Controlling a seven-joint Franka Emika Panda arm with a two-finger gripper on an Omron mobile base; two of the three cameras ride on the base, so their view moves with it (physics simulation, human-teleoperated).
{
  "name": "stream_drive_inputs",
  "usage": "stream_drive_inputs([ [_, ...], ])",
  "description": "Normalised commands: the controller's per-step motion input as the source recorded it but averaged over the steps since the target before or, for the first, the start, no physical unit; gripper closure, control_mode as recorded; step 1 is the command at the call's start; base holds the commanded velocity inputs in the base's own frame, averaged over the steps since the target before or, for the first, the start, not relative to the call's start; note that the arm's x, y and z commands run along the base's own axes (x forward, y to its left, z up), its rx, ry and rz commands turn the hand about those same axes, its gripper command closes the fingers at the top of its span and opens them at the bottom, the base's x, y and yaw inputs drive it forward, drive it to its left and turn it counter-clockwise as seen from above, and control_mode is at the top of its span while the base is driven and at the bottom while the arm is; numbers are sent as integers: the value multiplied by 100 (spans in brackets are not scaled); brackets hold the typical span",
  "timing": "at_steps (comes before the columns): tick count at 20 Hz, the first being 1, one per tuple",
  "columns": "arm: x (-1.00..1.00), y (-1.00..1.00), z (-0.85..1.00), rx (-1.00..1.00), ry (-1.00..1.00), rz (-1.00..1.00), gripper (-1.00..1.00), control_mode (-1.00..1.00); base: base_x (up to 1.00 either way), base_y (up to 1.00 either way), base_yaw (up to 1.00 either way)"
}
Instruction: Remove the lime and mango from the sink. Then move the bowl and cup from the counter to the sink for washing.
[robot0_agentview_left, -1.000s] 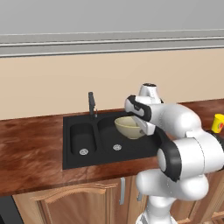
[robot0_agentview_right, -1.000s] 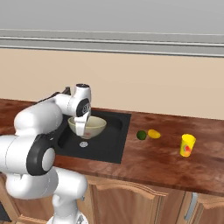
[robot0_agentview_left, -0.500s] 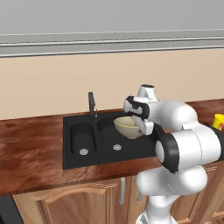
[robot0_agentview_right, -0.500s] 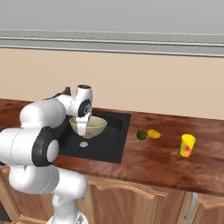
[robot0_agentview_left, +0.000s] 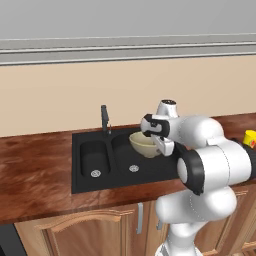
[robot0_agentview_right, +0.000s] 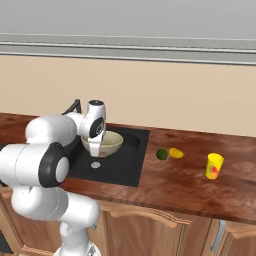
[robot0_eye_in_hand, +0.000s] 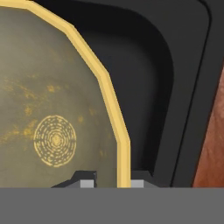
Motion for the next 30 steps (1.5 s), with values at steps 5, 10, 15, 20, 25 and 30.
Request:
stream_drive_inputs([
  [5, 9, 3, -13, 0, -2, 0, 100, -100, 0, 0, 0],
  [10, 13, 2, -11, 0, -1, 0, 100, -100, 0, 0, 0],
  [15, 10, 5, -12, 0, -2, 0, 100, -100, 0, 0, 0],
  [20, 5, 4, -13, 0, -2, 0, 100, -100, 0, 0, 0],
  [25, 4, 4, -9, 0, -2, 2, 100, -100, 0, 0, 0],
  [30, 7, 5, -7, 0, -5, 6, 100, -100, 0, 0, 0],
])
